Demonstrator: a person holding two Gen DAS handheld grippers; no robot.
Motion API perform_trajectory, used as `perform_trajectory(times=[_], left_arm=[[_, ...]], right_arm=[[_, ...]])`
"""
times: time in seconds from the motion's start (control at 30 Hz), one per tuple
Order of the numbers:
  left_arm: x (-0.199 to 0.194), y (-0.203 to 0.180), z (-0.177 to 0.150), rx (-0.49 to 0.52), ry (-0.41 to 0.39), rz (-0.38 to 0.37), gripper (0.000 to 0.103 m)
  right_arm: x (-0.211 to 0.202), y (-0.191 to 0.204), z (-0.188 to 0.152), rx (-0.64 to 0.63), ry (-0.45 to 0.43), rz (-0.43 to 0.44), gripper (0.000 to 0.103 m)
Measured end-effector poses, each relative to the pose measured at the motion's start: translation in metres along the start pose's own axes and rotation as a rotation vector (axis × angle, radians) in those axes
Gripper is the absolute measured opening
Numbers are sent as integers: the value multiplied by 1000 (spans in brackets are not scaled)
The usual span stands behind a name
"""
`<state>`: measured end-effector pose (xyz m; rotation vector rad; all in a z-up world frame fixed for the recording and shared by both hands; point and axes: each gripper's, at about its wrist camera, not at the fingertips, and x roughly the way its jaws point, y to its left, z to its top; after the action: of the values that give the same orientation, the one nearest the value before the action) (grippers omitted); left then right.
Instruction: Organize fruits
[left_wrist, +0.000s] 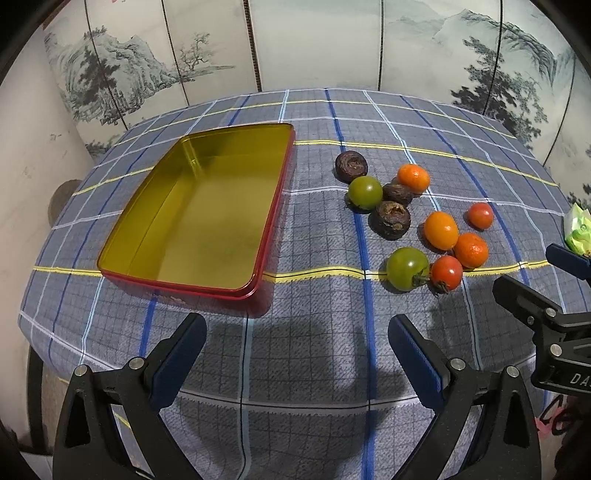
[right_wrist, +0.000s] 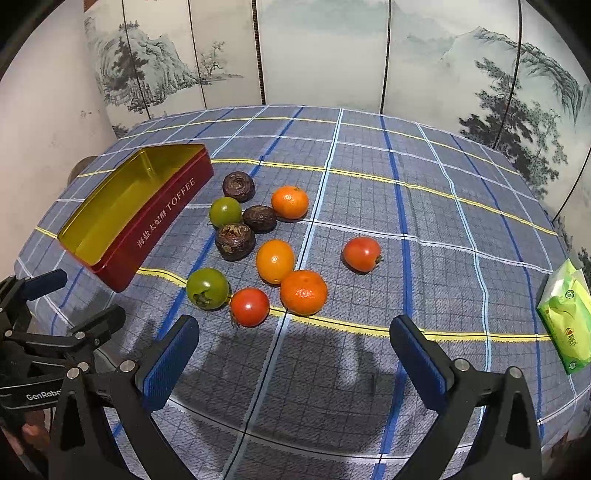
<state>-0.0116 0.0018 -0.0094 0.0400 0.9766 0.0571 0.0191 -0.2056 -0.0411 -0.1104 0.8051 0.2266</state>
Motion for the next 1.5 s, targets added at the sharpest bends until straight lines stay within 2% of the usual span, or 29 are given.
perform_trajectory(times=[1.1, 1.5], left_arm=[[9, -11, -1, 34, 29, -30, 98], [13, -11, 1, 27, 36, -48, 98]], right_arm=[[10, -13, -13, 42, 27, 1, 103], [24, -13, -17, 63, 59, 39, 103]])
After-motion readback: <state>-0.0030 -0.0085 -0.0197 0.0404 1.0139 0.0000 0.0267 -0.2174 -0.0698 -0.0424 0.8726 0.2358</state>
